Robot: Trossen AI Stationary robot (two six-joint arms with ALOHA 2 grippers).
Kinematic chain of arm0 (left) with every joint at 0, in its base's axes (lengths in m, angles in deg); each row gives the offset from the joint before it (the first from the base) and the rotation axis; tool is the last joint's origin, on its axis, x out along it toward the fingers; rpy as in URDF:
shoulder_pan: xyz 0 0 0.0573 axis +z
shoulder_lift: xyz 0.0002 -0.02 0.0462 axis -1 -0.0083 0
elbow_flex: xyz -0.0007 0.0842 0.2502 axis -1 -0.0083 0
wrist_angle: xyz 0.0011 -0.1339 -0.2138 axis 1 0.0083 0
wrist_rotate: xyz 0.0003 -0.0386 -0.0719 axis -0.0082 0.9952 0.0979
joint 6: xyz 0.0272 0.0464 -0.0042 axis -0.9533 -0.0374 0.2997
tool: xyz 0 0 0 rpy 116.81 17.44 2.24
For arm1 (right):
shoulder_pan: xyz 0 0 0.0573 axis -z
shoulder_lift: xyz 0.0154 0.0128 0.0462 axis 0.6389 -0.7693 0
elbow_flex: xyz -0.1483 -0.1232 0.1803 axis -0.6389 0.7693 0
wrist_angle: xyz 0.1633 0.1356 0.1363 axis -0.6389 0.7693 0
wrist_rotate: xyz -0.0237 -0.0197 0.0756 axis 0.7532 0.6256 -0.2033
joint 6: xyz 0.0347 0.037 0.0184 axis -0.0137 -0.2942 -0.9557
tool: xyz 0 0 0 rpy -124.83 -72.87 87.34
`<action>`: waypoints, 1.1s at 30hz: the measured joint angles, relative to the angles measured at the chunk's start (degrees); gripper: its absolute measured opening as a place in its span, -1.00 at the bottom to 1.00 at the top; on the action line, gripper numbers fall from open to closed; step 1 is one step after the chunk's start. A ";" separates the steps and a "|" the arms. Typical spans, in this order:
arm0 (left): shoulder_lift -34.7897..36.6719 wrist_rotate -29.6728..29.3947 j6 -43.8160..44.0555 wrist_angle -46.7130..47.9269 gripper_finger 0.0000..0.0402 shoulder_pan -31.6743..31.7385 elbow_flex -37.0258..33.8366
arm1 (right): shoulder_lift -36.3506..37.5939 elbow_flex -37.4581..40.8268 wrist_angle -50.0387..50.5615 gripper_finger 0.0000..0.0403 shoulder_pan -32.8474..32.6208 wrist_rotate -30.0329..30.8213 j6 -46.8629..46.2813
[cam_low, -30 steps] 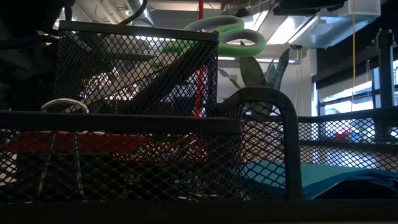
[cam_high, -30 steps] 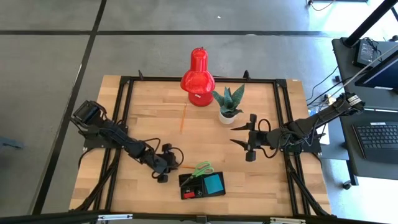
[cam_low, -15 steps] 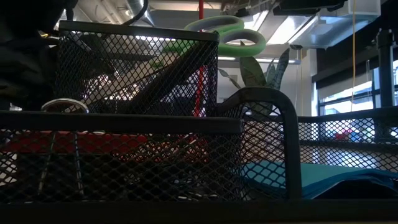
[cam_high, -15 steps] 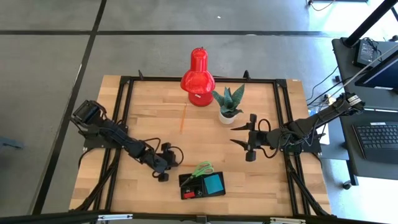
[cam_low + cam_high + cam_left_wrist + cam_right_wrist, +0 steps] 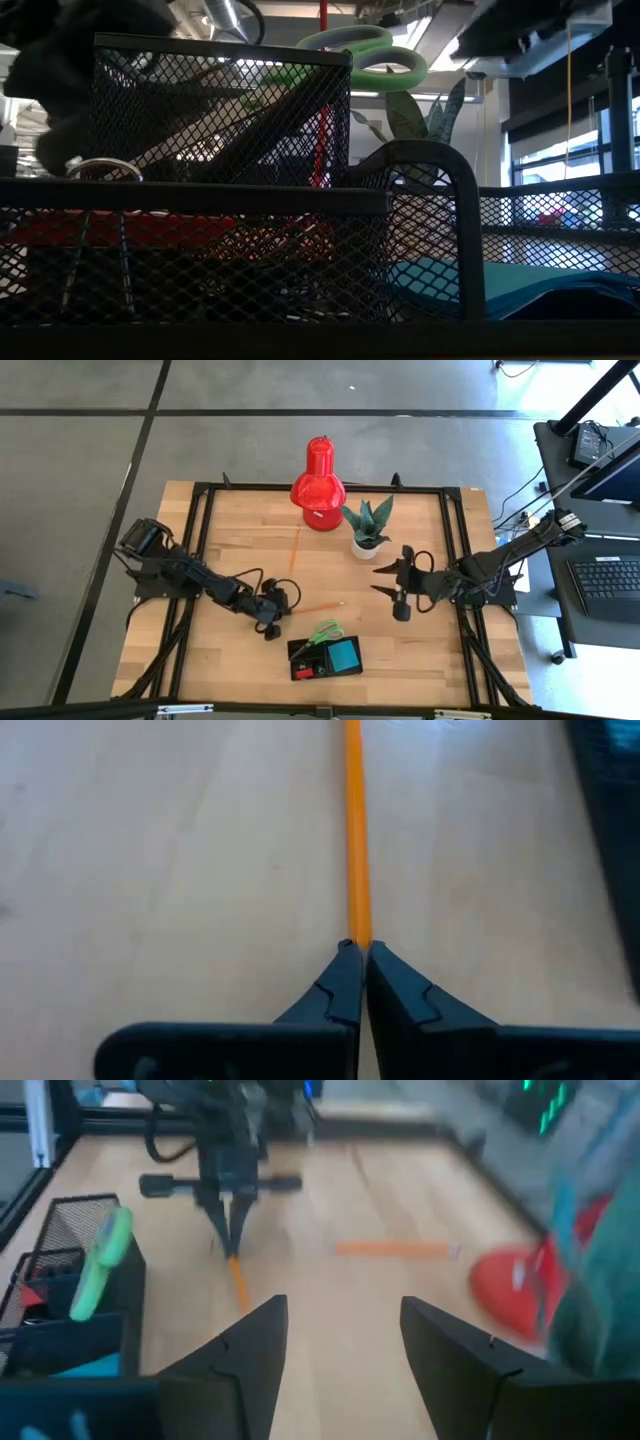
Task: Pick and place office supplies into organizer
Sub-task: Put the bottom yellow pencil into the desk organizer
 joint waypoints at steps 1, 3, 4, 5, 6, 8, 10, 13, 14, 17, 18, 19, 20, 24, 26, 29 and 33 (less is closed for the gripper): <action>0.00 0.01 0.00 0.02 -0.98 0.55 0.00 | -0.37 0.86 0.10 -0.02 0.67 -1.05 -3.30; 0.00 0.27 -0.36 0.03 -0.98 1.59 0.00 | -1.48 3.55 -0.82 -0.02 2.05 -3.15 -8.37; 0.00 0.32 -0.88 -0.01 -0.98 1.95 0.00 | -2.15 5.18 -1.74 -0.02 2.71 -3.87 -9.86; 0.00 0.32 -1.41 -0.05 -0.98 2.22 0.00 | -2.87 6.84 -3.31 -0.02 3.26 -4.24 -10.63; 0.00 0.31 -1.92 -0.11 -0.98 2.45 0.00 | -3.54 8.65 -5.53 -0.02 3.68 -4.29 -11.05; 0.00 0.79 -2.94 -0.20 -0.98 2.97 0.00 | -4.73 11.87 -10.91 -0.02 4.52 -4.37 -11.07; 0.00 1.53 -3.47 -0.26 -0.98 3.36 0.00 | -5.79 14.59 -16.90 -0.02 5.41 -4.38 -10.13; 0.00 1.91 -3.63 -0.32 -0.98 3.75 0.00 | -7.80 18.01 -24.48 -0.02 6.35 -4.31 -6.48; 0.00 2.02 -3.65 -0.34 -0.98 3.90 0.00 | -8.64 18.85 -26.49 -0.02 6.63 -4.29 -6.14; 0.00 2.16 -3.65 -0.39 -0.98 4.04 0.00 | -11.53 20.37 -31.15 -0.02 7.35 -4.31 -5.53; 0.00 2.14 -3.65 -0.39 -0.98 4.04 0.00 | -12.85 20.52 -31.62 -0.02 7.65 -4.31 -5.81; 0.00 2.15 -3.65 -0.40 -0.98 4.04 0.00 | -14.27 20.53 -31.99 -0.02 7.92 -4.34 -6.43; 0.00 2.17 -3.65 -0.41 -0.98 4.04 0.00 | -15.73 20.47 -32.49 -0.02 8.18 -4.59 -6.56; 0.00 2.22 -3.65 -0.50 -0.98 4.06 0.00 | -22.63 19.92 -38.83 -0.02 8.95 -7.75 -4.56; 0.00 2.35 -3.65 -0.52 -0.98 4.06 0.00 | -25.92 19.86 -43.18 -0.02 9.36 -9.19 -2.64; 0.00 2.44 -3.65 -0.52 -0.98 4.06 0.00 | -29.52 19.81 -45.87 -0.02 10.15 -11.86 -2.11; 0.00 2.60 -3.67 -0.54 -0.98 4.08 0.00 | -33.62 19.83 -49.22 -0.02 10.44 -13.45 -1.31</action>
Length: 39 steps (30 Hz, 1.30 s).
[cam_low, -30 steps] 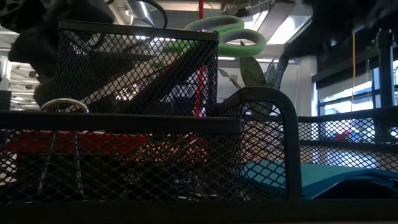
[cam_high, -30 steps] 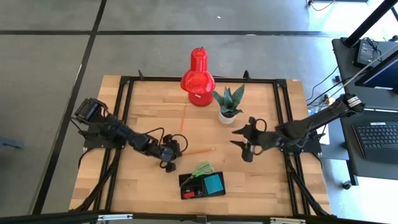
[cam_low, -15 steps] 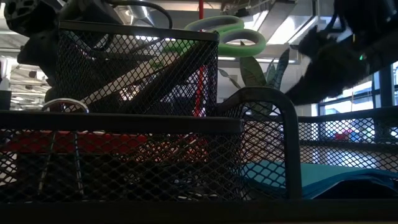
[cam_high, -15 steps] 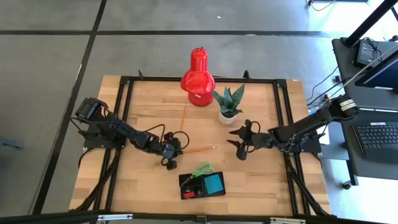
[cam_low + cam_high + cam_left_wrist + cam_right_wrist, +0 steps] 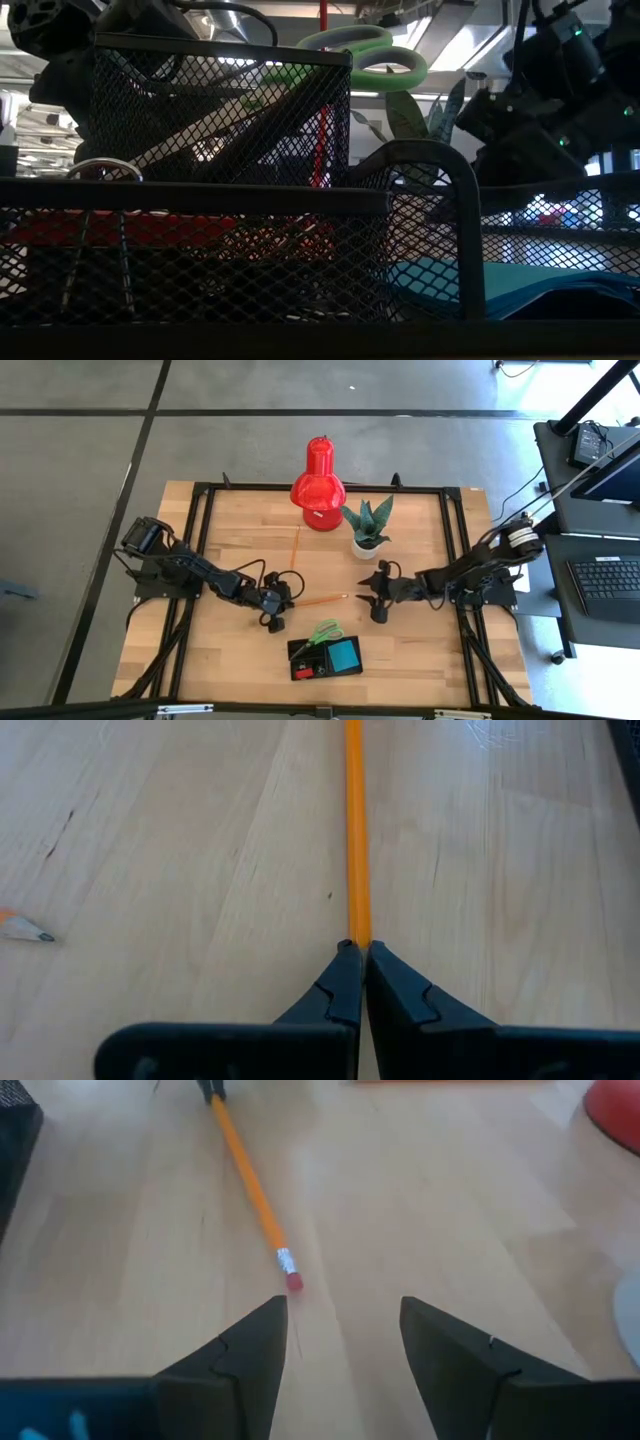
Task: Pick and place office supplies into organizer
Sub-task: Put the bottom yellow pencil into the desk organizer
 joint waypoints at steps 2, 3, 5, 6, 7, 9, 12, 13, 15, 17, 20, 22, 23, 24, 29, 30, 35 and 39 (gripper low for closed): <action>0.00 0.02 0.00 0.00 -0.98 -0.02 0.00 | -2.14 0.00 -2.99 -0.02 0.00 -0.24 1.85; 0.00 0.04 0.00 0.02 -0.98 -0.02 0.00 | -3.23 0.00 -4.98 -0.02 0.00 -0.34 2.61; 0.00 0.07 0.00 0.00 -0.98 -0.02 0.00 | -5.27 -0.01 -8.41 -0.02 0.00 -0.40 4.02; 0.00 0.09 0.00 0.00 -0.98 -0.01 0.00 | -6.25 0.00 -9.69 -0.02 0.03 -0.39 4.79; 0.00 0.11 0.00 0.00 -0.98 -0.01 -0.02 | -7.25 0.00 -10.79 -0.02 0.04 -0.41 5.18; 0.00 0.14 0.00 0.00 -0.98 -0.02 0.00 | -9.14 0.00 -12.95 -0.02 0.07 -0.41 5.20; 0.00 0.15 0.00 0.00 -0.98 -0.01 0.00 | -11.68 -0.02 -15.51 -0.02 0.07 -0.41 5.17; 0.00 0.18 0.00 0.00 -0.98 0.00 0.00 | -12.59 -0.18 -16.23 -0.02 0.07 -0.41 5.19; 0.00 0.30 -0.25 0.00 -0.98 0.00 0.00 | -14.26 -0.95 -16.54 -0.02 0.42 -1.33 5.18; 0.00 0.39 -0.98 0.00 -0.98 -0.01 0.00 | -15.93 -2.22 -17.07 -0.02 1.35 -3.96 5.02; 0.00 0.44 -1.06 0.00 -0.98 -0.02 0.00 | -18.42 -4.50 -17.83 -0.02 2.70 -6.82 5.48; 0.00 0.52 -1.04 0.00 -0.98 -0.02 0.00 | -19.55 -5.63 -17.85 -0.02 3.37 -7.97 6.27; 0.00 0.64 -1.03 0.00 -0.98 -0.02 0.00 | -19.76 -5.87 -17.91 -0.02 3.60 -8.50 6.76; 0.00 0.74 -1.05 0.00 -0.98 -0.02 -0.02 | -19.92 -5.99 -17.74 -0.02 3.77 -8.92 7.01; 0.00 1.04 -1.25 0.00 -0.98 0.00 -0.02 | -20.00 -5.41 -17.59 -0.02 4.11 -10.02 6.91; 0.00 1.05 -1.45 0.00 -0.98 0.00 -0.02 | -20.00 -5.16 -17.60 -0.02 4.11 -10.06 6.80; 0.00 0.90 -1.49 0.00 -0.98 0.00 -0.02 | -20.03 -4.87 -17.61 -0.02 4.11 -10.24 6.94; 0.00 0.86 -1.49 0.00 -0.98 -0.02 -0.01 | -20.07 -4.77 -17.65 -0.11 4.13 -10.24 8.18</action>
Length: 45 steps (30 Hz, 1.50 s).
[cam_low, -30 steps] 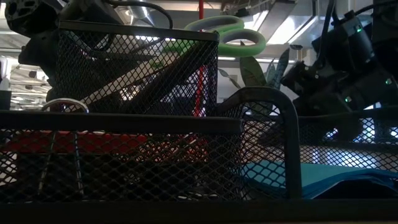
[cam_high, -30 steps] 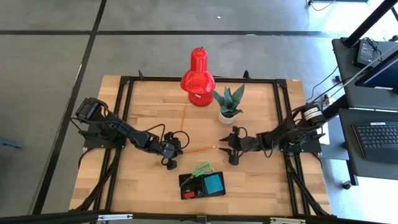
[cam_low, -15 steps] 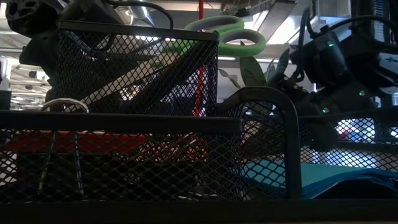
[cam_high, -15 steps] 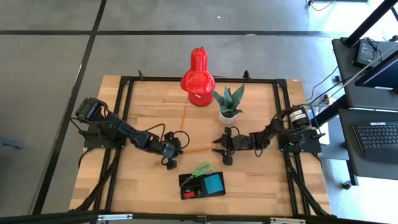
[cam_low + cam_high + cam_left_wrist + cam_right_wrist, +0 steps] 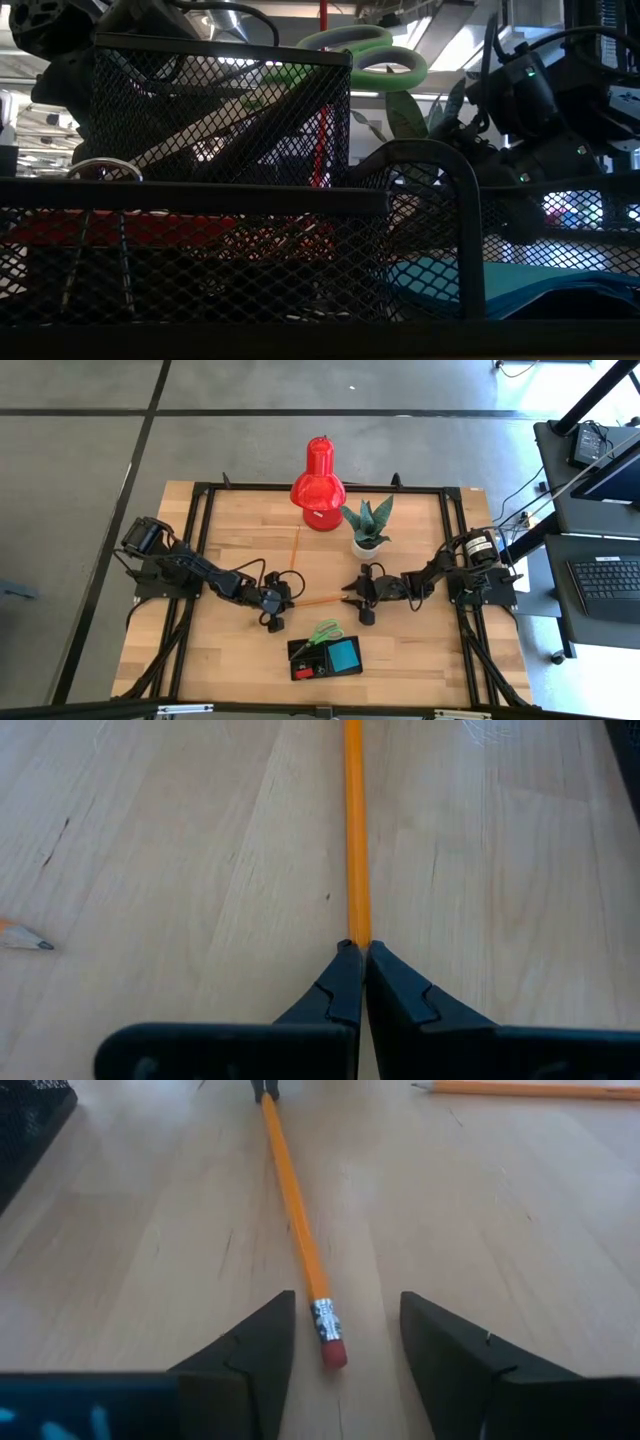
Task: Pick and place office supplies into organizer
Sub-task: Put the bottom yellow pencil into the desk organizer
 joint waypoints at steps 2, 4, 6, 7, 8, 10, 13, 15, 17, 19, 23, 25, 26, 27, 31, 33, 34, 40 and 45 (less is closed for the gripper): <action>0.00 -0.01 0.00 0.00 -0.98 0.00 0.00 | 0.00 0.06 -0.04 -0.18 0.00 -0.02 0.10; 0.00 -0.03 0.00 0.00 -0.98 0.00 -0.01 | 0.00 0.09 -0.02 -0.27 -0.01 -0.02 0.22; 0.00 -0.05 0.00 0.00 -0.98 0.00 -0.01 | 0.00 0.09 0.03 -0.35 -0.02 -0.03 0.27; 0.00 -0.05 0.00 0.00 -0.98 0.00 -0.01 | 0.00 0.09 0.04 -0.39 -0.02 -0.02 0.31; 0.00 -0.05 0.00 0.00 -0.98 -0.02 -0.01 | 0.00 0.09 0.04 -0.43 -0.02 -0.03 0.46; 0.00 -0.06 0.00 0.00 -0.98 -0.02 -0.01 | -0.02 0.11 0.03 -0.50 -0.02 -0.19 1.40; 0.00 -0.37 0.00 0.00 -0.98 -0.04 -0.01 | -0.07 0.11 -0.10 -0.59 -0.07 -0.40 2.85; 0.00 -0.38 0.00 0.00 -0.98 -0.04 -0.01 | -0.10 0.11 -0.26 -0.65 -0.07 -0.44 3.24; 0.00 -0.40 0.03 0.00 -0.98 -0.04 -0.01 | -0.11 0.12 -0.40 -0.71 -0.07 -0.44 3.29; 0.00 -0.47 0.02 0.00 -0.98 -0.04 -0.01 | -0.11 0.18 -0.50 -0.77 -0.09 -0.48 3.43; -0.03 -1.52 0.70 -0.25 -0.96 -0.13 -0.01 | -0.11 0.24 -0.62 -0.87 -0.09 -0.48 3.85; -0.10 -1.90 1.47 -1.18 -0.92 -0.13 -0.19 | -0.11 0.24 -0.66 -0.88 -0.09 -0.46 3.76; -0.13 -2.05 1.49 -1.74 -0.88 -0.13 -0.32 | -0.11 0.24 -0.66 -0.88 -0.09 -0.44 3.55; -0.12 -2.17 1.14 -2.18 -0.85 -0.13 -0.39 | -0.11 0.24 -0.70 -0.88 -0.09 -0.44 3.33; 1.69 -1.41 -0.79 -1.89 -0.68 -0.02 -0.53 | -0.22 0.33 -1.74 -0.88 -0.10 -0.23 2.98; 3.74 -1.45 -1.42 -0.65 -0.60 0.04 -0.79 | -0.23 0.35 -2.47 -0.88 -0.11 -0.04 2.93; 4.93 -1.49 -1.45 0.03 -0.57 0.07 -0.90 | -0.24 0.35 -2.64 -0.88 -0.11 0.08 2.84; 14.89 -1.12 -5.04 5.25 -0.42 -0.01 -0.67 | 2.05 0.50 -1.22 -0.88 -0.11 0.47 1.61; 21.38 -1.77 -5.68 12.99 -0.38 -0.13 -0.58 | 7.57 0.36 3.38 -0.88 -0.55 2.37 1.74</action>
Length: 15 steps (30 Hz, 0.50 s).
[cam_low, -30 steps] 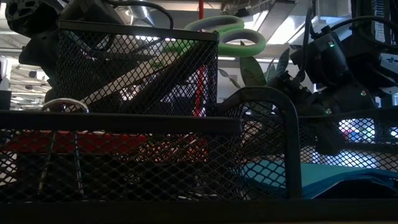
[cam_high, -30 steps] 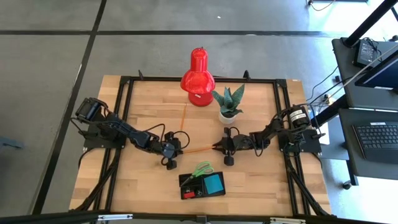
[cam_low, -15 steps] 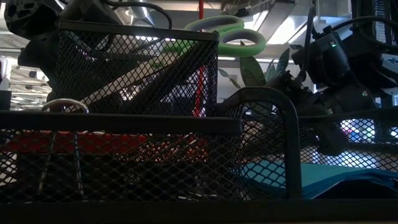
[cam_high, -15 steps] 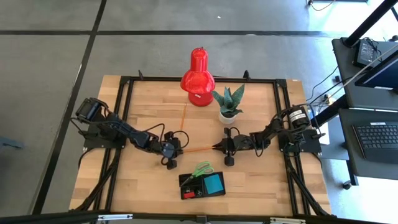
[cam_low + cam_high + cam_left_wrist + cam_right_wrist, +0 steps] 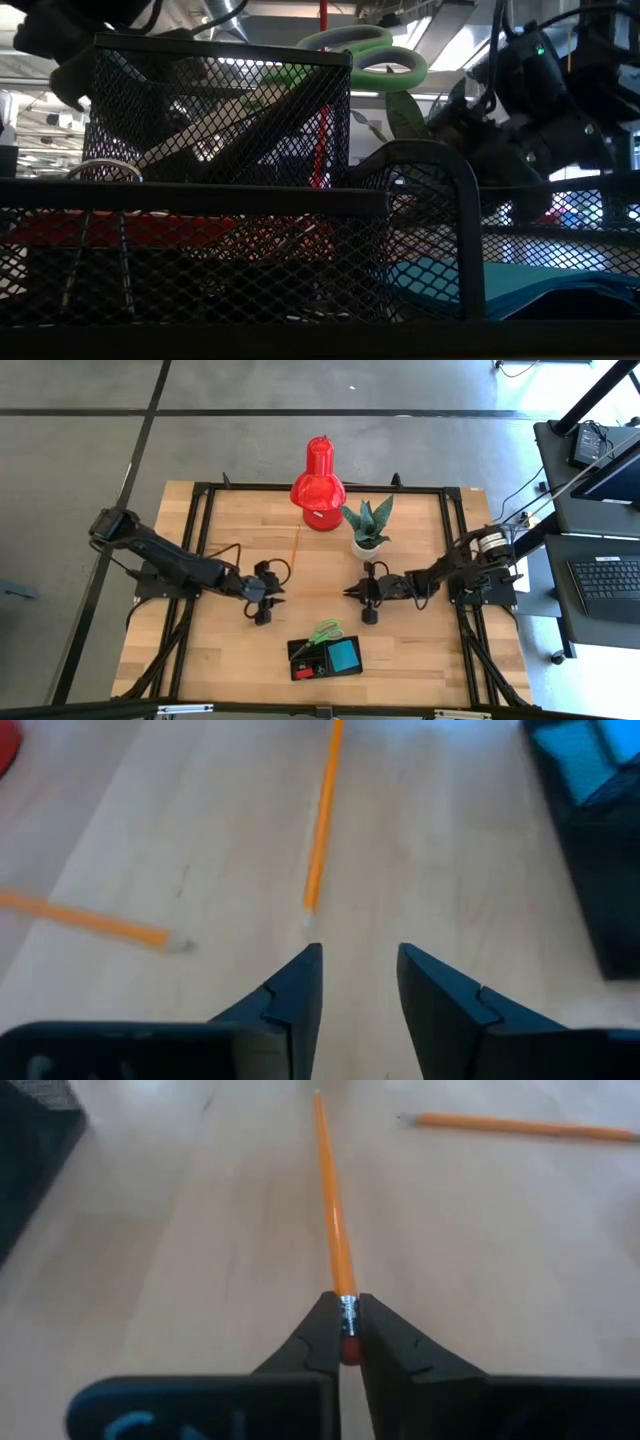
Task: Pick and place office supplies into organizer
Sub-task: Put the bottom yellow pencil into the desk organizer
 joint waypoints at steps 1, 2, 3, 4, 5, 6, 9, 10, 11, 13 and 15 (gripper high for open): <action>0.70 -0.24 0.47 1.67 -0.38 0.00 0.00 | 1.13 -0.23 1.97 -0.88 -0.29 1.36 0.33; 1.10 -0.48 0.92 2.52 -0.38 0.00 0.00 | 2.37 -0.51 4.21 -0.88 -0.69 2.63 1.18; 1.37 -0.50 1.18 3.56 -0.38 0.00 0.02 | 3.77 -0.96 6.84 -0.88 -1.13 3.67 1.66; 1.52 -0.51 1.28 4.71 -0.38 0.00 0.02 | 5.14 -1.77 9.37 -0.88 -1.56 4.19 2.65; 1.52 -0.51 1.38 5.47 -0.38 0.00 0.02 | 6.46 -2.92 11.96 -0.88 -2.06 4.60 3.07; 1.50 -0.51 1.81 6.36 -0.38 0.00 0.02 | 8.02 -4.13 15.17 -0.88 -2.50 5.05 3.89; 1.50 -0.98 3.43 8.87 -0.38 0.04 0.02 | 11.87 -9.22 28.62 -0.88 -3.80 5.62 6.00; 1.51 -1.25 4.09 9.47 -0.38 0.04 0.02 | 13.18 -11.36 34.02 -0.88 -4.11 5.84 6.36; 1.51 -1.64 4.67 9.91 -0.38 0.04 0.03 | 14.00 -13.87 39.30 -0.88 -4.49 7.01 6.68; 1.52 -1.98 5.73 10.53 -0.38 0.04 0.04 | 15.12 -19.25 50.39 -0.88 -5.34 10.82 7.12; 1.52 -1.96 6.45 10.72 -0.38 0.04 0.05 | 15.46 -24.60 61.61 -0.88 -6.14 15.14 7.79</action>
